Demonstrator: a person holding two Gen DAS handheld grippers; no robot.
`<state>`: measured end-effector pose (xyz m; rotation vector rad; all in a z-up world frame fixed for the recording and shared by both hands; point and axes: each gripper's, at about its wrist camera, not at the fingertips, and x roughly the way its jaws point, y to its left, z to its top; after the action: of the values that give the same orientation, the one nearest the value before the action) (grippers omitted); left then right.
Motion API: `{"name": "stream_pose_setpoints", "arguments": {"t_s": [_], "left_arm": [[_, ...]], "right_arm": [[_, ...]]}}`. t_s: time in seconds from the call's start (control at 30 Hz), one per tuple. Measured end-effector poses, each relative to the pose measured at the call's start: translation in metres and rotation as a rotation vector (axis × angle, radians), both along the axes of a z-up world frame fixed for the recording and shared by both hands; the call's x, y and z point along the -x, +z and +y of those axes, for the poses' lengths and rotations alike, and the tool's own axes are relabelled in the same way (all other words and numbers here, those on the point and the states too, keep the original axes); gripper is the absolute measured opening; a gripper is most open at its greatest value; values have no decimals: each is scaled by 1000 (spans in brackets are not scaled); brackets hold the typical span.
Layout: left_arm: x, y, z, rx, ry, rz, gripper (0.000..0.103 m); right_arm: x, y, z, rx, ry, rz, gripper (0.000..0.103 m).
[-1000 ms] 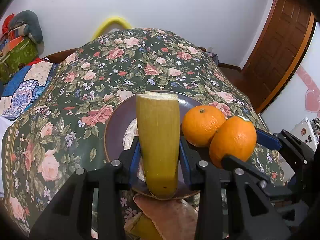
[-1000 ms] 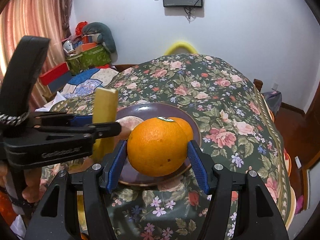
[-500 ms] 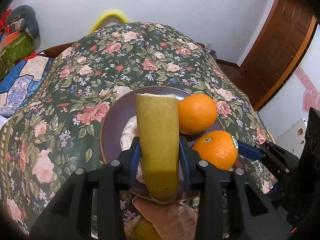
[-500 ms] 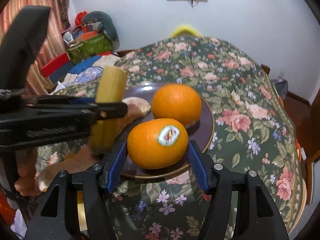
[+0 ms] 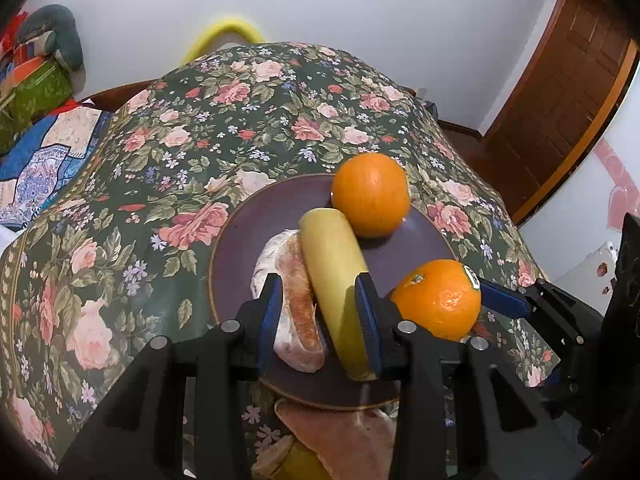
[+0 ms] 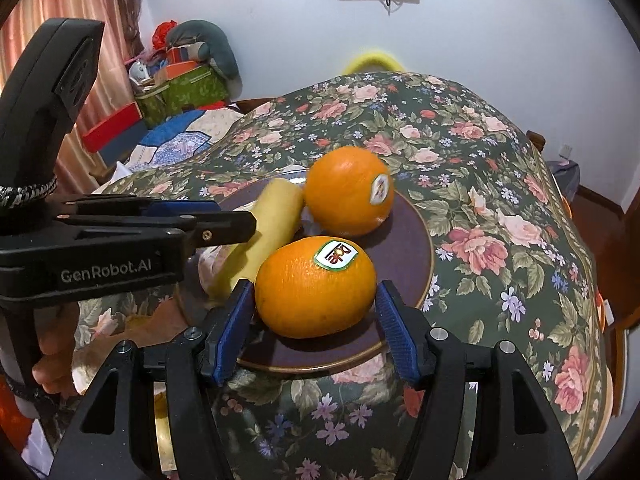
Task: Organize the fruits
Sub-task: 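Lower the banana and orange onto the purple plate and open both tools, then withdraw both tools from the plate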
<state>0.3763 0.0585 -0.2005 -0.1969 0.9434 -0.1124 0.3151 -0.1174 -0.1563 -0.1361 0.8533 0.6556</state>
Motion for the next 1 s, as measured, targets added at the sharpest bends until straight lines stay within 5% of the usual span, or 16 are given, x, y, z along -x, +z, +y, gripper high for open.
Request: {"name": "stream_pose_setpoints", "arguments": {"t_s": [0.5, 1.0], "left_arm": [[27, 17, -2, -33, -4, -35, 37], [87, 56, -3, -54, 10, -94, 43]], "right_arm": [[6, 6, -11, 18, -25, 6, 61], [43, 52, -25, -23, -46, -63, 61]]}}
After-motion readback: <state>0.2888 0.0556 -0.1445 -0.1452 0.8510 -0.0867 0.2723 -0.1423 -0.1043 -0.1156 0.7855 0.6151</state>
